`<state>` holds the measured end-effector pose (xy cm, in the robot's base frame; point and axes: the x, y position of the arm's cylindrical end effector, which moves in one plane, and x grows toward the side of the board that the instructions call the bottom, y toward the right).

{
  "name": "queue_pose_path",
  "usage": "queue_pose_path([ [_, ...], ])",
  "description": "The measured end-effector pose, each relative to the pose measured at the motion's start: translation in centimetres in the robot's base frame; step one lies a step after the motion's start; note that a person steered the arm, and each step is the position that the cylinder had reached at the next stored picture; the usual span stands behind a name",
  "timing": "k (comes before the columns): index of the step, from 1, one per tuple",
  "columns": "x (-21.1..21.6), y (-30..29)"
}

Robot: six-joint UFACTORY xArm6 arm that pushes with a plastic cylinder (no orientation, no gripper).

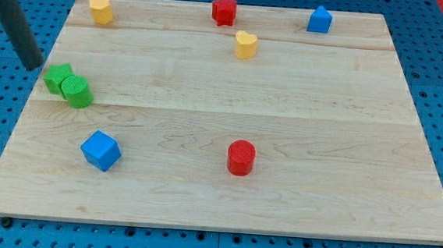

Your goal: Push the red circle to the bottom right of the board

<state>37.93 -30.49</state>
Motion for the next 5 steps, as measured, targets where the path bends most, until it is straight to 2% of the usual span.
queue_pose_path([
  [2,9.2,5.0],
  [3,9.3,13.5],
  [5,12.8,23.8],
])
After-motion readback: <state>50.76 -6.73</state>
